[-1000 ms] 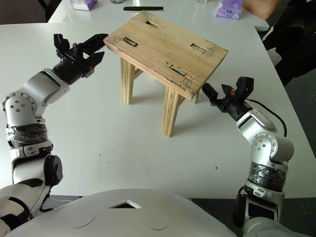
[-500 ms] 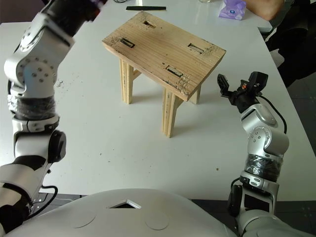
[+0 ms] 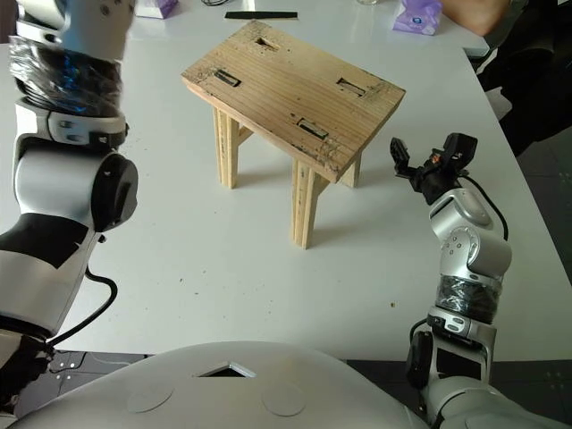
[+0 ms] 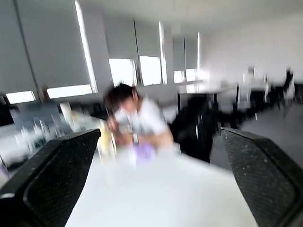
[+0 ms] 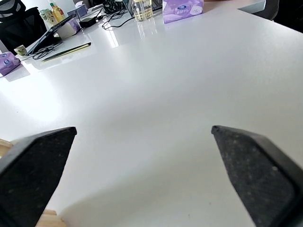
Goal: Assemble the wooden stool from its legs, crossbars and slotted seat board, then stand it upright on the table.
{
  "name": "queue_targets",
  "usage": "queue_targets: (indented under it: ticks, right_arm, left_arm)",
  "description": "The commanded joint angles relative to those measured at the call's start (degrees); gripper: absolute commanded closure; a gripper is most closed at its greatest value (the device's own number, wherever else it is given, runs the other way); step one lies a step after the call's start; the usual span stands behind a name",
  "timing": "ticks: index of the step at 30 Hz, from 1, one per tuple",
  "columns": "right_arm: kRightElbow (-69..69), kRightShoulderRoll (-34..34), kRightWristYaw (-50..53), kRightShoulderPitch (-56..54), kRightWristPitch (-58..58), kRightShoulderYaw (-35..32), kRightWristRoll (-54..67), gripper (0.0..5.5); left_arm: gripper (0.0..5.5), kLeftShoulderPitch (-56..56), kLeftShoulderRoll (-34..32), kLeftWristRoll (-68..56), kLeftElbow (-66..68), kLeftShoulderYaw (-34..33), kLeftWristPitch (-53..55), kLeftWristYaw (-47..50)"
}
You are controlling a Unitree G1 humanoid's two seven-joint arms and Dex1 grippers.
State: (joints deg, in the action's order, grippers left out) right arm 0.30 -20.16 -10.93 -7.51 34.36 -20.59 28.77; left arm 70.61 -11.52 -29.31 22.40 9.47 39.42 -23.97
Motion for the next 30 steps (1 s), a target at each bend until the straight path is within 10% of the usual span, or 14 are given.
queue_targets:
  ticks: [1, 5, 11, 19, 30]
  right_arm:
    - [-1.3, 2.5, 1.0, 2.7, -0.4, 2.0, -1.8, 0.20]
    - [-2.1, 3.0, 1.1, 3.6, -0.3, 2.7, -2.3, 0.20]
    - [-2.8, 2.8, 1.7, 3.0, -1.2, 0.6, -1.2, 0.20]
    - [-2.7, 1.9, 5.7, 3.9, -9.6, -8.0, -2.6, 0.20]
    - [4.2, 5.2, 8.0, 5.1, -23.3, -5.5, -10.9, 0.20]
  left_arm:
    - [0.81, -31.0, -2.1, 6.1, -3.5, 22.8, 9.0, -7.5]
    - [0.81, -36.0, -1.7, 5.7, -1.6, 20.2, 8.8, -7.1]
    - [0.81, -21.2, 3.3, -7.2, -5.3, -4.2, 5.4, -1.2]
    - [0.81, -14.8, -11.3, -4.4, -4.4, -25.4, -6.8, 6.0]
    - [0.81, -50.9, -8.7, 13.6, -2.3, -21.3, -32.8, 6.5]
